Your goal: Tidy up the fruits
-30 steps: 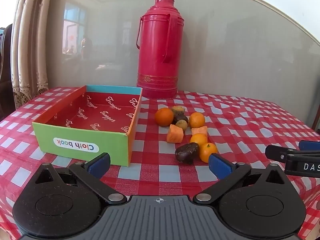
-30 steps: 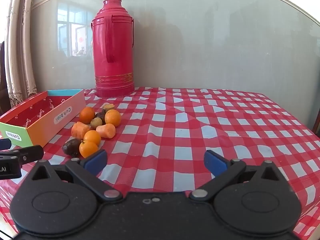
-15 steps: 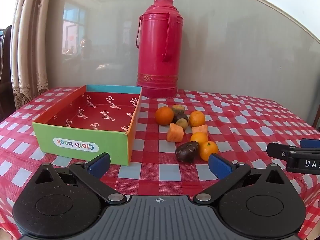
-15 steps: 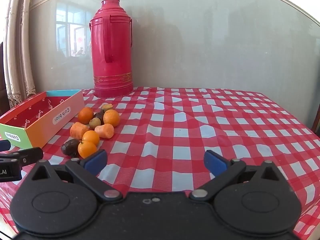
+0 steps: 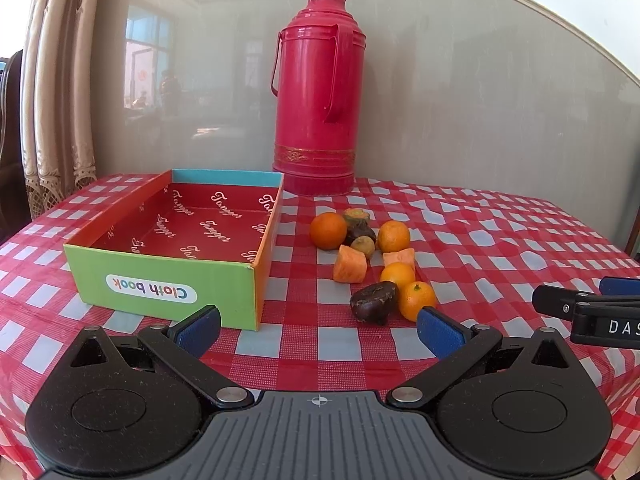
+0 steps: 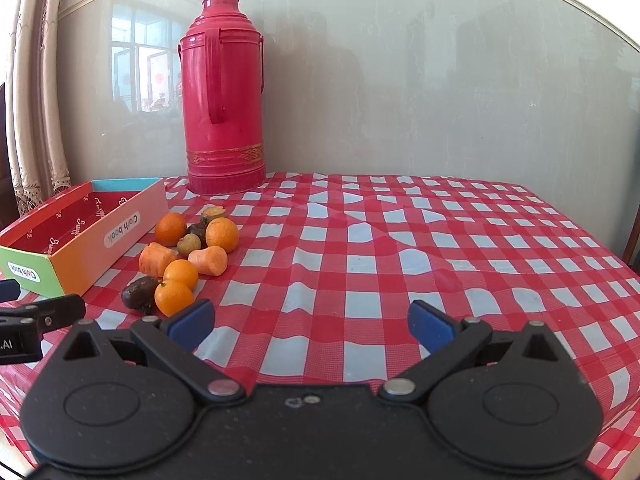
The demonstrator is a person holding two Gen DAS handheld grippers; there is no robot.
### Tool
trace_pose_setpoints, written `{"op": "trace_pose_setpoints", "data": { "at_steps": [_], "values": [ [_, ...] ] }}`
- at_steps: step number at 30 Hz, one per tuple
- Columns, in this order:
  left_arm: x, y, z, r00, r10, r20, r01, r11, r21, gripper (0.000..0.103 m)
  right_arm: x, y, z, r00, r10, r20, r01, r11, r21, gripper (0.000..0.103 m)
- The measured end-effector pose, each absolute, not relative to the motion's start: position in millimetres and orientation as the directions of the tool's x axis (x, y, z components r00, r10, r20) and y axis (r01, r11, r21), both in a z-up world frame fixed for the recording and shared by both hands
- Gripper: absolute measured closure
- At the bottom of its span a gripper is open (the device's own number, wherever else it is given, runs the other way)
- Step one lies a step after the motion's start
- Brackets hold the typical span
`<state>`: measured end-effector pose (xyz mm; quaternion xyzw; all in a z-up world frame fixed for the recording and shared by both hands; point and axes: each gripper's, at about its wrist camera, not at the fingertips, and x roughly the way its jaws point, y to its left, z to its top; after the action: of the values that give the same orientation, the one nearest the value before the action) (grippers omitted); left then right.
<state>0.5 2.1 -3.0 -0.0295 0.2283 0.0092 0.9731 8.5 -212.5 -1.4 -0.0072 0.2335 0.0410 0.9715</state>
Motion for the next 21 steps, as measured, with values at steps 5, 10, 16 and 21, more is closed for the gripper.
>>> {"op": "trace_pose_setpoints", "data": {
  "at_steps": [5,10,16,21],
  "values": [
    [0.9,2.0,-3.2,0.896,0.007,-0.444,-0.033,0.998,-0.052,0.000,8.8,-211.9,-1.2,0.888,0.074,-0.454,-0.082,0.997,0.003,0.006],
    [1.4,1.6,-3.3,0.896,0.006,-0.445,-0.032,0.998,-0.051,0.000,8.9,-212.2,-1.4,0.887,0.074,-0.455,-0.082,0.997,0.003,0.006],
    [0.8,1.6,-3.3,0.896,0.006,-0.444,-0.031,0.998,-0.050,0.000,9.1,-212.4,-1.6,0.886,0.074,-0.457,-0.082,0.997,0.004,0.006],
    [0.7,1.7,-3.3,0.896,0.006,-0.443,-0.030,0.998,-0.048,0.000,9.0,-212.6,-2.0,0.887,0.074,-0.456,-0.082,0.997,0.002,0.006]
  ]
}}
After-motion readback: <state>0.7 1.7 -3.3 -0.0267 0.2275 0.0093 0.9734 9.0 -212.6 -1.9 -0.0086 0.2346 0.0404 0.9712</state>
